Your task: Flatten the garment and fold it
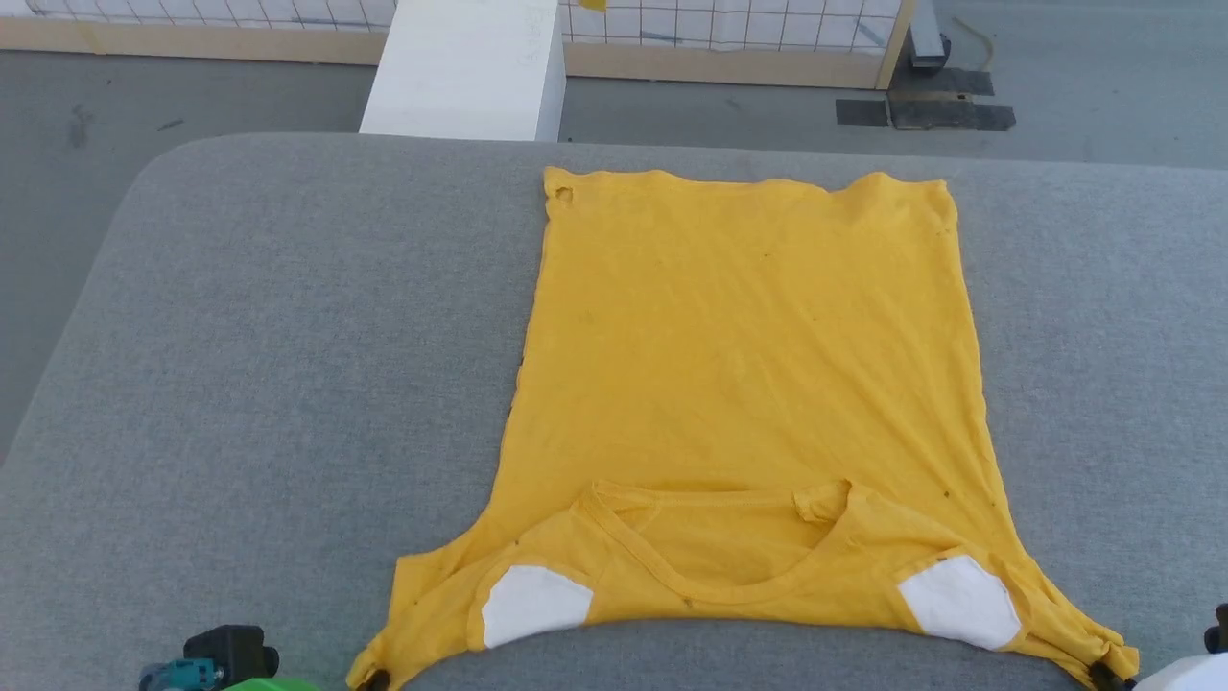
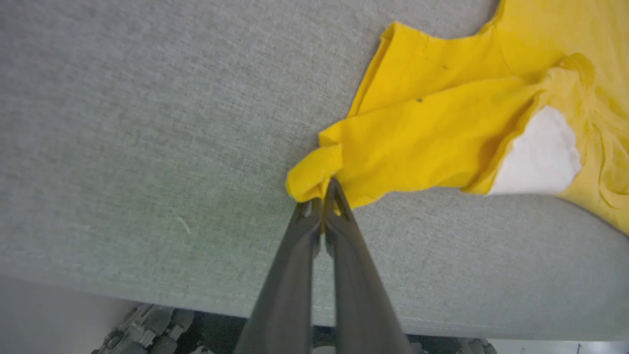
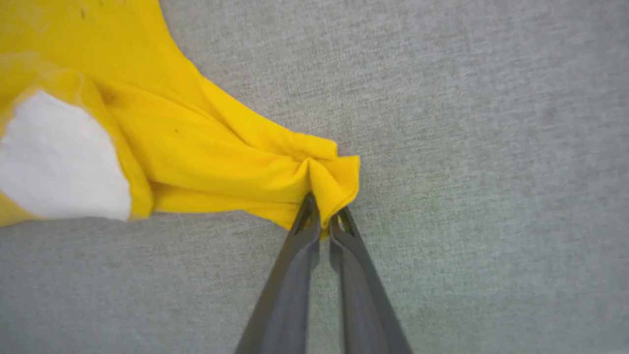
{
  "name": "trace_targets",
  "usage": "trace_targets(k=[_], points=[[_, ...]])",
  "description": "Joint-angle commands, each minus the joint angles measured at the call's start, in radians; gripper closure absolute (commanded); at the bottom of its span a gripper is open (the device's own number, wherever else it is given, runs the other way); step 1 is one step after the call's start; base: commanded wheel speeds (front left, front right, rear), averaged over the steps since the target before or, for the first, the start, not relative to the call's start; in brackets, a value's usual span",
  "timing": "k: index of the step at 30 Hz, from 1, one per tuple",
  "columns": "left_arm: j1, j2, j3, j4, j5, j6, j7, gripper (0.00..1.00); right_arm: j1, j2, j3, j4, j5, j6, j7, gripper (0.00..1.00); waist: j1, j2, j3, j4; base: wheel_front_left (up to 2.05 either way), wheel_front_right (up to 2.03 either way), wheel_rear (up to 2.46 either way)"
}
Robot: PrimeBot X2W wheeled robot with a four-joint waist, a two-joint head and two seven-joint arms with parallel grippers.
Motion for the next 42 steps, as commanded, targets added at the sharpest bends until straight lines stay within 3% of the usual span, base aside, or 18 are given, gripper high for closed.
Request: trace_targets(k=[1,9,12,18,24,29,34,42], points=[[0.012,-0.004,-0.001,0.004,-0.005,-0.008,-0.009,1.0,-0.001,0.014,0.014,0.005,0.005,-0.001,-0.007,0.0,0.0001,0.0,-0.005,0.003,0.0,0.0,0.0],[0.0,-0.003,-0.009,-0.012,-0.005,-0.022,-0.018,1.0,-0.054,0.014,0.018,-0.214,0.007,-0.001,-0.113,0.0,0.0001,0.0,-0.004,0.024,0.0,0.0,0.0],[-0.013,-0.007,-0.013,-0.012,-0.006,-0.028,-0.024,1.0,-0.126,0.014,0.008,-0.236,-0.004,-0.001,-0.189,0.0,0.0001,0.0,0.007,0.035,0.0,0.0,0.0],[-0.06,-0.021,-0.03,-0.015,-0.007,-0.046,-0.033,1.0,-0.39,0.014,-0.01,-0.105,-0.059,-0.001,-0.369,0.0,0.0001,0.0,0.07,0.076,0.0,0.0,0.0],[-0.13,-0.039,-0.052,-0.001,-0.002,-0.067,-0.045,1.0,-0.675,-0.051,-0.029,0.145,-0.117,-0.001,-0.418,0.0,0.0001,0.0,0.166,0.137,0.0,0.0,0.0],[-0.181,-0.059,-0.07,0.016,-0.001,-0.086,-0.061,1.0,-0.887,-0.14,-0.034,0.326,-0.163,-0.001,-0.337,0.0,0.0001,0.0,0.255,0.189,0.0,0.0,0.0],[-0.228,-0.092,-0.079,0.028,-0.016,-0.113,-0.09,1.0,-1.065,-0.215,-0.058,0.448,-0.201,-0.001,-0.152,0.0,0.0001,0.0,0.344,0.234,0.0,0.0,0.0],[-0.28,-0.124,-0.093,0.044,-0.015,-0.144,-0.138,1.0,-1.213,-0.261,-0.087,0.47,-0.301,-0.001,0.147,0.0,0.0001,0.0,0.447,0.274,0.0,0.0,0.0]])
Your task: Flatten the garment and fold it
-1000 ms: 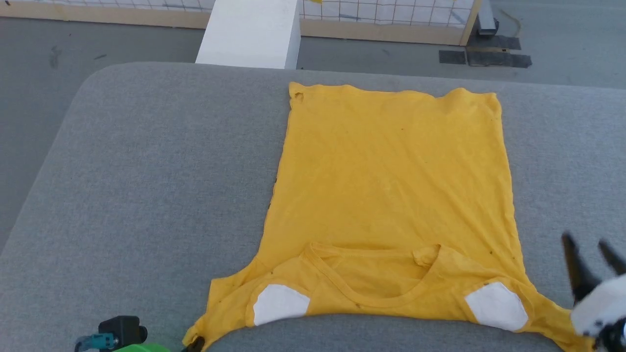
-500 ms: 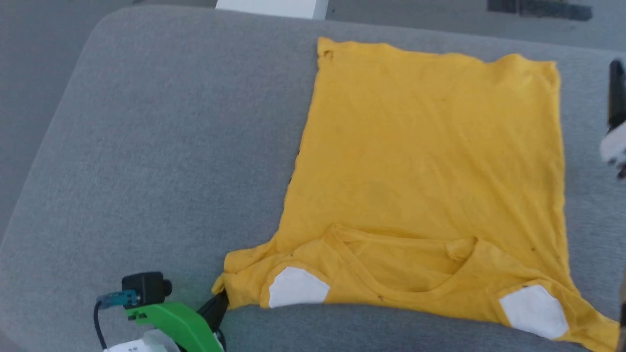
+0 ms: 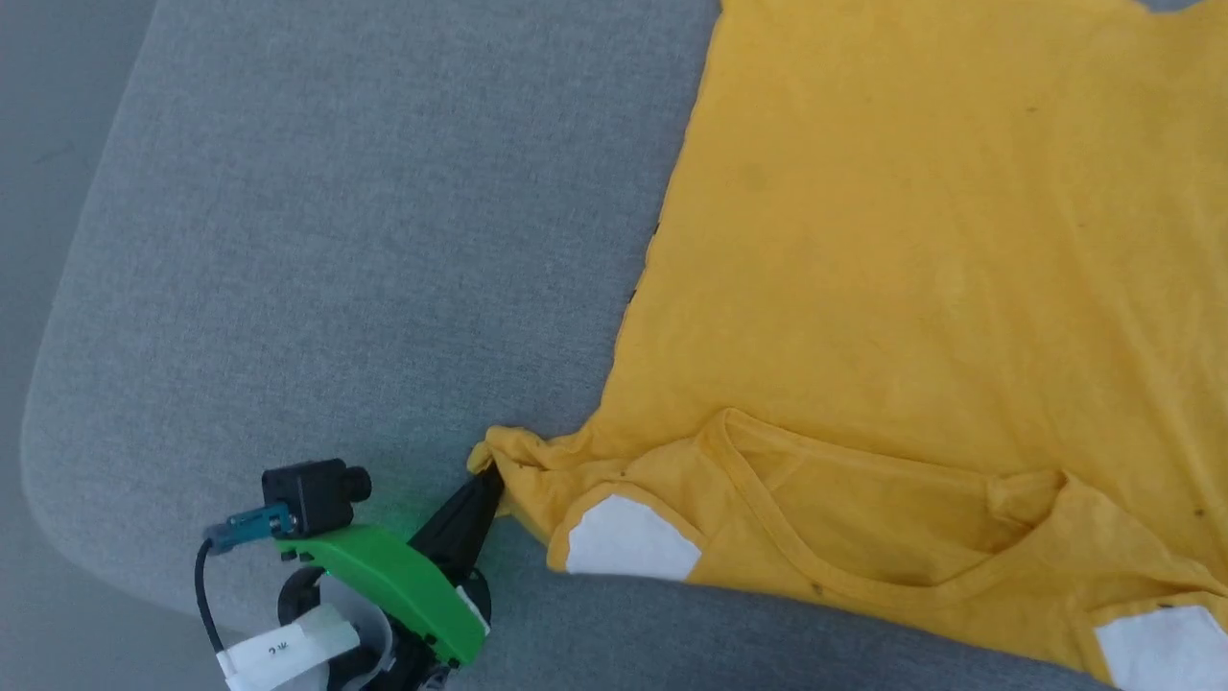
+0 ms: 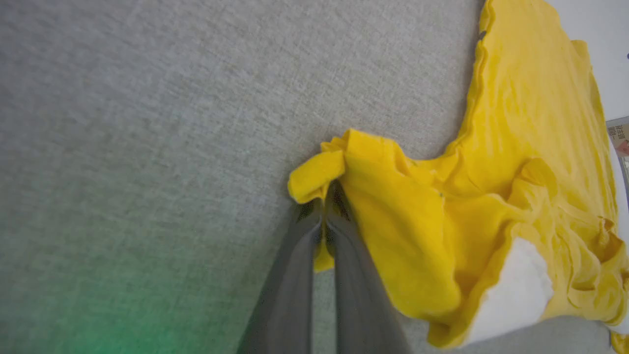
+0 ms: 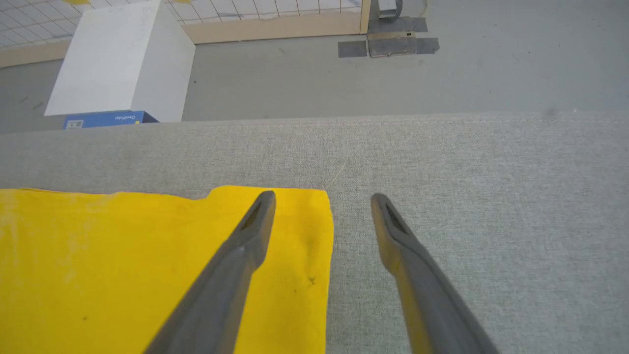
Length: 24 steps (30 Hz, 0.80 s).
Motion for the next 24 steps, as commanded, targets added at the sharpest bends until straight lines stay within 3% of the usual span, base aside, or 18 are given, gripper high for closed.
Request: trace_targets(k=[1,6,8,9,11,12,16,24], points=[[-0.022,-0.012,-0.006,0.045,-0.004,0.015,0.007,1.0,-0.014,-0.001,-0.003,-0.011,-0.017,-0.001,0.029,0.0,0.0,-0.0001,0.084,0.06,0.0,0.0,0.0],[-0.034,-0.018,-0.014,0.029,0.001,0.009,-0.005,1.0,-0.01,-0.011,-0.005,-0.041,-0.06,-0.001,0.157,0.0,0.0,-0.0001,0.109,0.069,0.0,0.0,0.0],[-0.034,-0.018,-0.018,0.023,0.003,0.009,-0.006,1.0,0.001,-0.016,-0.007,-0.052,-0.077,-0.001,0.207,0.53,0.0,-0.0001,0.111,0.07,0.0,0.0,0.0],[-0.033,-0.019,-0.02,0.022,0.003,0.009,-0.005,1.0,0.005,-0.016,-0.011,-0.059,-0.083,-0.001,0.223,0.62,0.0,-0.0001,0.111,0.07,0.0,0.0,0.0],[-0.032,-0.018,-0.021,0.02,0.003,0.01,-0.005,1.0,0.015,-0.012,-0.017,-0.077,-0.089,-0.001,0.247,0.93,0.0,-0.0001,0.107,0.068,0.0,0.0,0.0],[-0.032,-0.016,-0.021,0.02,0.004,0.011,-0.005,1.0,0.022,-0.009,-0.02,-0.089,-0.086,-0.001,0.246,1.0,0.0,-0.0001,0.103,0.067,0.0,0.0,0.0],[-0.026,-0.011,-0.021,0.025,0.012,0.019,-0.008,1.0,0.07,-0.02,0.007,-0.138,-0.056,-0.001,0.157,1.0,0.0,-0.0001,0.076,0.06,0.0,0.0,0.0],[0.015,-0.002,0.01,0.024,-0.001,0.025,-0.043,1.0,0.301,-0.055,0.103,-0.201,0.066,-0.001,-0.299,1.0,0.0,-0.0001,-0.067,-0.001,0.0,0.0,0.0]])
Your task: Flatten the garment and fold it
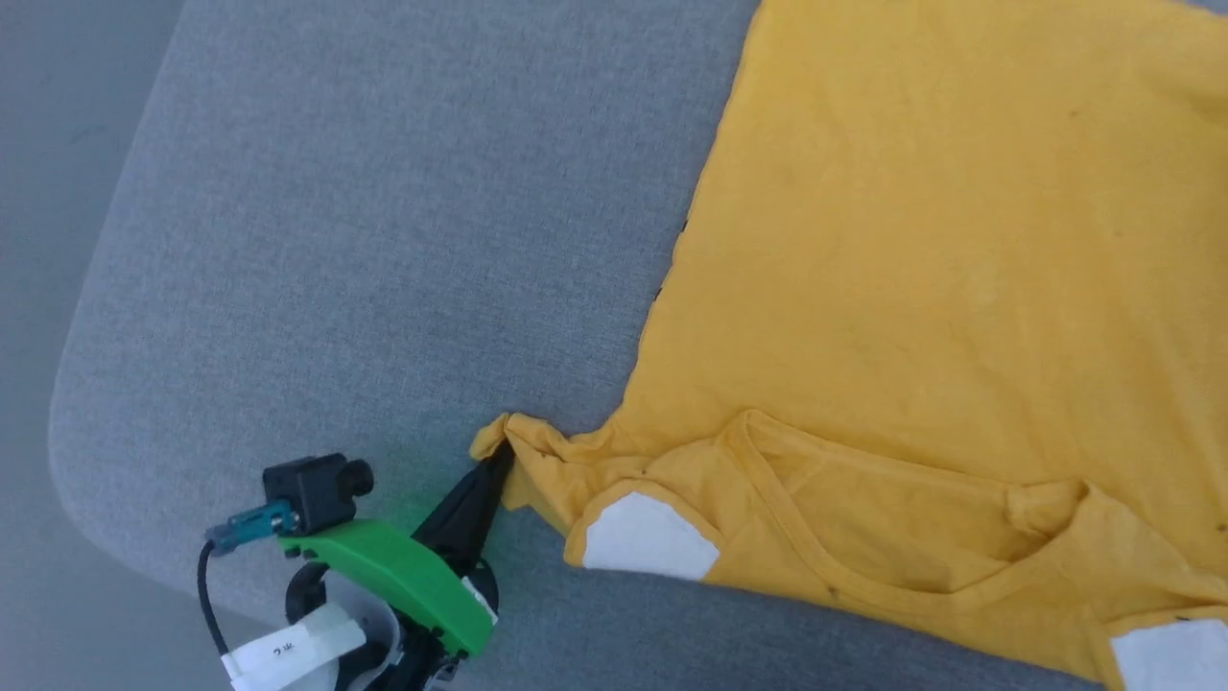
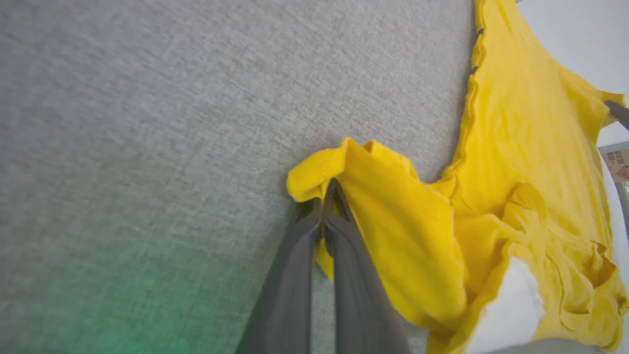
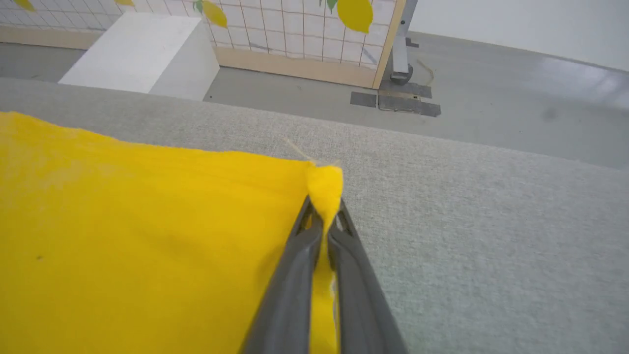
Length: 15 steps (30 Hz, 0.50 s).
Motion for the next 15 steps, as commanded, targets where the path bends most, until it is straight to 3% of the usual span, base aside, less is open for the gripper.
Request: trace_targets(k=[1,4,7,11,15], points=[[0.032,0.023,0.022,0.034,0.006,0.033,-0.004,1.0,0.052,-0.007,-0.005,-0.019,0.012,-0.002,-0.093,1.0,-0.0001,0.0,-0.104,-0.052,0.0,0.0,0.0],[0.052,0.036,0.033,0.026,0.012,0.047,-0.007,1.0,0.157,0.012,-0.033,-0.047,0.015,-0.002,-0.236,1.0,-0.0001,0.0,-0.164,-0.079,0.0,0.0,0.0],[0.08,0.05,0.044,0.011,0.014,0.064,-0.002,1.0,0.271,0.06,-0.084,-0.079,0.031,-0.002,-0.296,1.0,-0.0001,0.0,-0.218,-0.111,0.0,0.0,0.0],[0.119,0.068,0.056,-0.014,0.012,0.082,0.012,1.0,0.418,0.138,-0.144,-0.161,0.037,-0.002,-0.255,1.0,-0.0001,0.0,-0.262,-0.158,0.0,0.0,0.0],[0.147,0.078,0.06,-0.042,0.005,0.097,0.029,1.0,0.597,0.238,-0.225,-0.289,0.048,-0.002,-0.117,1.0,-0.0001,0.0,-0.293,-0.199,0.0,0.0,0.0]])
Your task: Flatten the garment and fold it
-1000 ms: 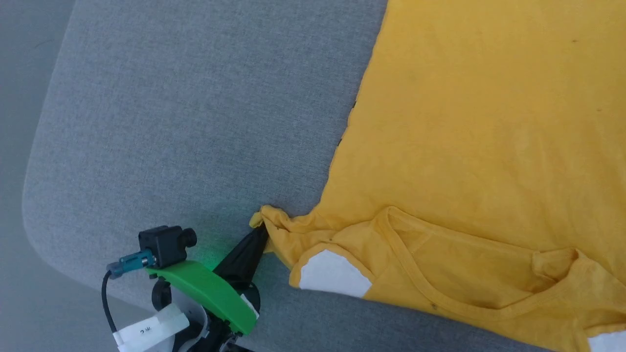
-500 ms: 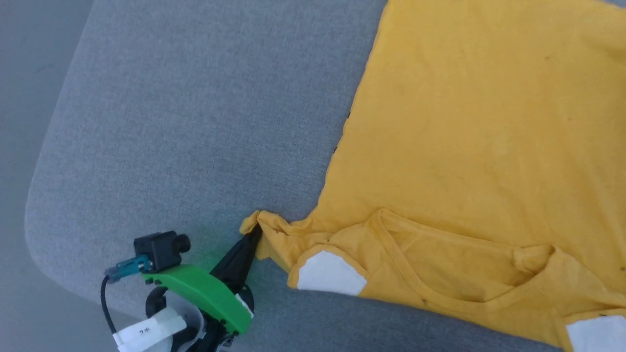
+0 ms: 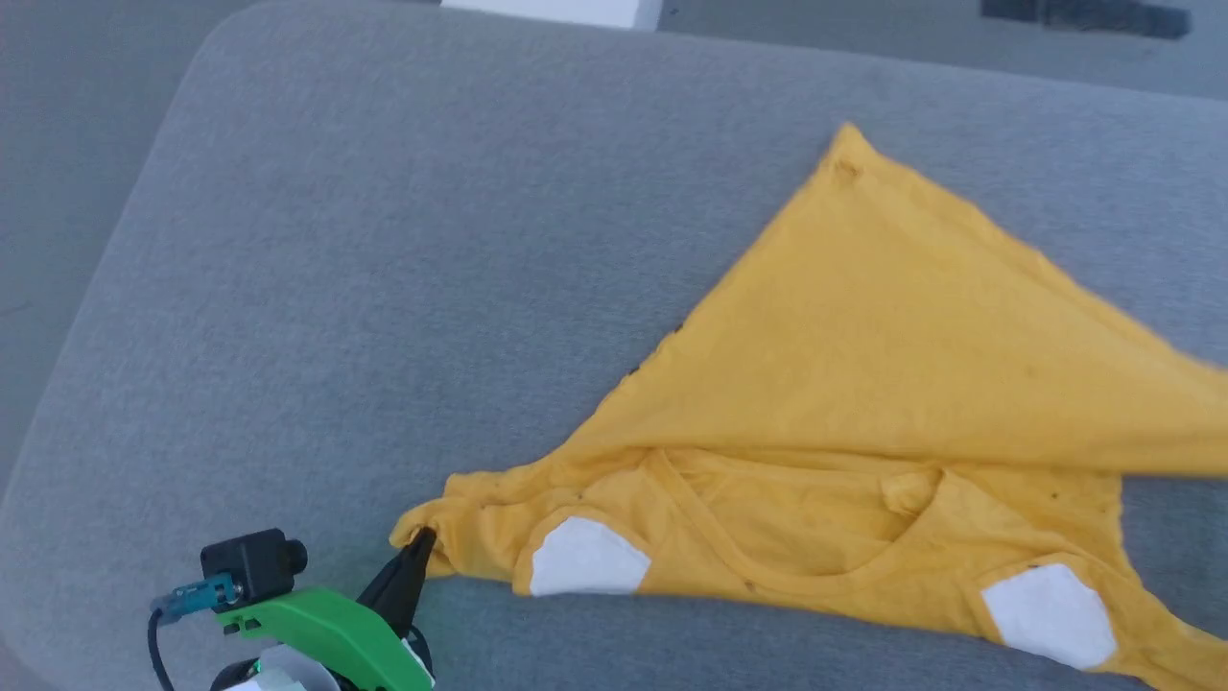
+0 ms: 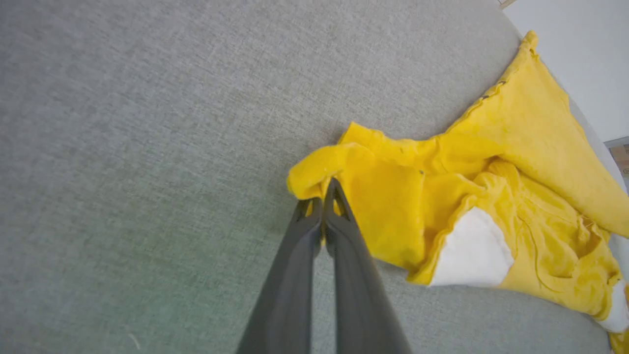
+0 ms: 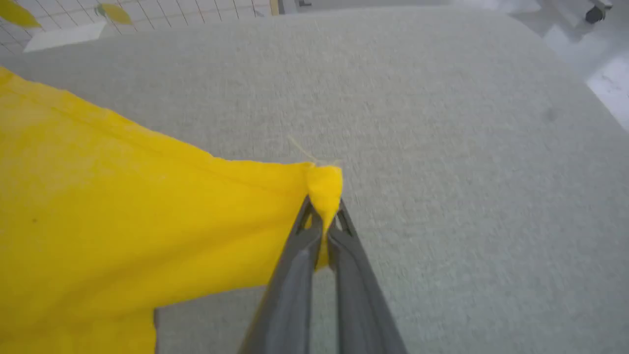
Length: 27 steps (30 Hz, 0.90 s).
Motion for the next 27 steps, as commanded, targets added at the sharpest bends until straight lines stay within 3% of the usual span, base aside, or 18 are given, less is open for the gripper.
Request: trace_targets(k=[1,8,18,19,20,21,27], points=[[0.013,0.01,0.003,-0.008,-0.004,0.006,0.002,1.0,0.036,0.022,-0.011,-0.027,0.013,-0.002,0.032,1.0,0.0,0.0,-0.064,-0.072,0.0,0.0,0.0],[0.029,0.018,0.004,-0.023,-0.006,0.015,0.011,1.0,0.176,0.075,-0.053,-0.048,0.052,-0.002,0.249,1.0,0.0,0.0,-0.087,-0.105,0.0,0.0,0.0],[0.03,0.02,-0.011,-0.023,-0.007,0.016,0.022,1.0,0.209,0.089,-0.059,0.055,0.083,-0.002,0.412,1.0,0.0,0.0,-0.091,-0.098,0.0,0.0,0.0],[0.03,0.02,-0.012,-0.021,-0.007,0.016,0.023,1.0,0.203,0.089,-0.057,0.049,0.085,-0.002,0.408,0.66,0.0,0.0,-0.091,-0.096,0.0,0.0,0.0],[0.03,0.021,-0.012,-0.02,-0.008,0.016,0.023,1.0,0.195,0.089,-0.053,0.038,0.084,-0.002,0.396,0.16,0.0,0.0,-0.09,-0.094,0.0,0.0,0.0],[0.029,0.021,-0.013,-0.018,-0.009,0.016,0.025,1.0,0.189,0.089,-0.048,0.025,0.077,-0.002,0.382,0.0,0.0,0.0,-0.09,-0.092,0.0,0.0,0.0],[0.022,0.02,-0.021,-0.01,-0.011,0.014,0.03,1.0,0.094,0.079,0.007,-0.08,0.03,-0.002,0.169,0.0,0.0,0.0,-0.087,-0.085,0.0,0.0,0.0]])
